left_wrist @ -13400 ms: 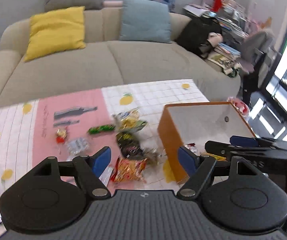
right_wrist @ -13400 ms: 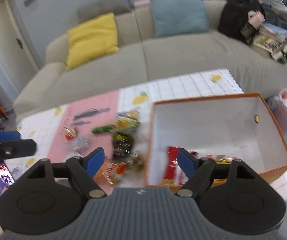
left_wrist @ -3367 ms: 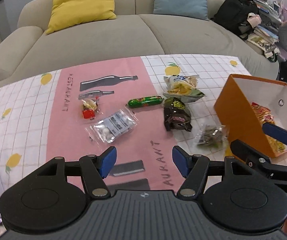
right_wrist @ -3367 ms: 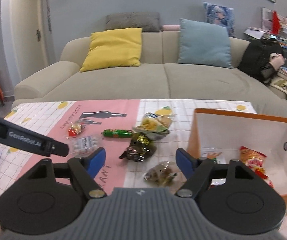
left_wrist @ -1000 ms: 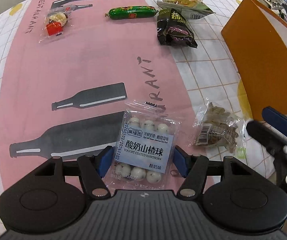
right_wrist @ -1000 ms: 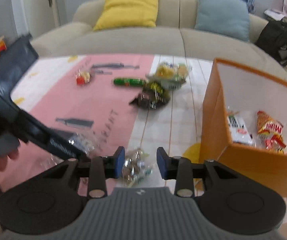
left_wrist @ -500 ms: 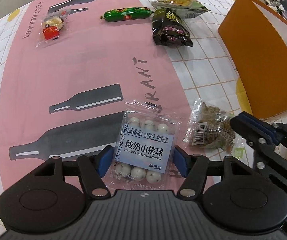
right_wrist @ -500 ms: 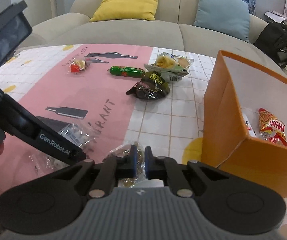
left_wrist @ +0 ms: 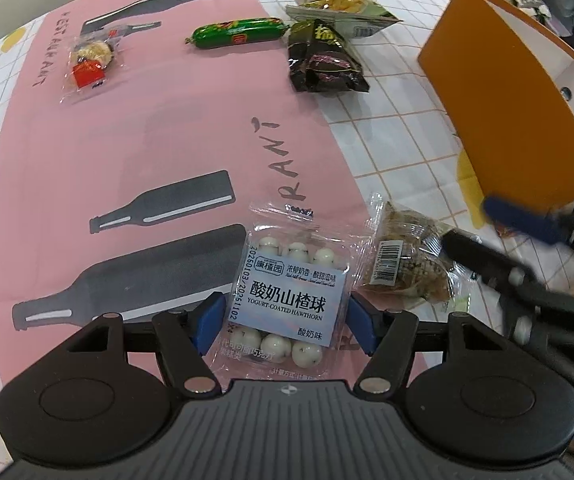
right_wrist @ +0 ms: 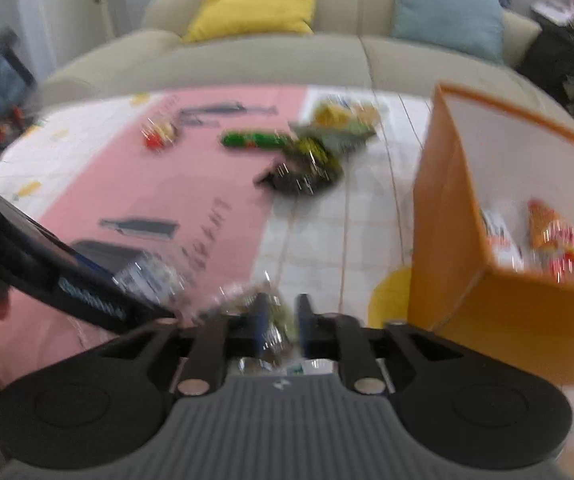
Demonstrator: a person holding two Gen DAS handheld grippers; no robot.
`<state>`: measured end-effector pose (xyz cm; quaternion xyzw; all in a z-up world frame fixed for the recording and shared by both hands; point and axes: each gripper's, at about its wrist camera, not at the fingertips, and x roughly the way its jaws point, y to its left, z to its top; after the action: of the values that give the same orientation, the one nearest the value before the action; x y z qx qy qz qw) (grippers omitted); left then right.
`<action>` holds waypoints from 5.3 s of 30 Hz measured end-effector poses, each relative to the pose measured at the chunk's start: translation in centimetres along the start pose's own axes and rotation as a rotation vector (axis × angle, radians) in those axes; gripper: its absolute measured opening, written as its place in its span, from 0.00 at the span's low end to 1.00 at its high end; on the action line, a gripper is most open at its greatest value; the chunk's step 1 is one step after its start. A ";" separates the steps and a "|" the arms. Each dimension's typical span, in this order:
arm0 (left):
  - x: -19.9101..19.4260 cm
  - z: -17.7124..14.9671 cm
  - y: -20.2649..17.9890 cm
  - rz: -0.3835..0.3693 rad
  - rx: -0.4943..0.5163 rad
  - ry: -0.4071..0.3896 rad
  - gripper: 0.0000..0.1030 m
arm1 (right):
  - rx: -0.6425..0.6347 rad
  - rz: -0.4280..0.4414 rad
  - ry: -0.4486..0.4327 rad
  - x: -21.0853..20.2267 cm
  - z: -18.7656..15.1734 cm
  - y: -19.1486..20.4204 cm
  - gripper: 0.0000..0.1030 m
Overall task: Organize snacks
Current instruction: 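Lift both packets and carry them over the orange box, then lower both packets into the box and open both tools to release them, then lift both tools out of the box and move back over the snacks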
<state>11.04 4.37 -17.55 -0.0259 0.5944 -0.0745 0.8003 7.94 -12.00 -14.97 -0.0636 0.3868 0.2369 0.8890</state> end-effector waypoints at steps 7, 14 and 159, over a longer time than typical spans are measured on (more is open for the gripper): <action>-0.1 -0.2 -0.5 0.030 0.114 -0.027 0.79 | -0.091 0.089 0.047 2.0 -0.1 -0.5 0.57; 0.5 -0.8 -0.4 0.062 0.183 -0.016 0.81 | -0.141 0.116 0.086 3.3 -0.9 0.2 0.64; -13.2 5.9 -11.2 0.074 0.129 -0.579 0.77 | 0.288 -0.279 -0.101 -9.2 6.9 -9.8 0.89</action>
<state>11.95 -4.98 -1.88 0.0266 0.3360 -0.0724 0.9387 11.68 -21.96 -4.23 0.0228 0.3590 0.0565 0.9314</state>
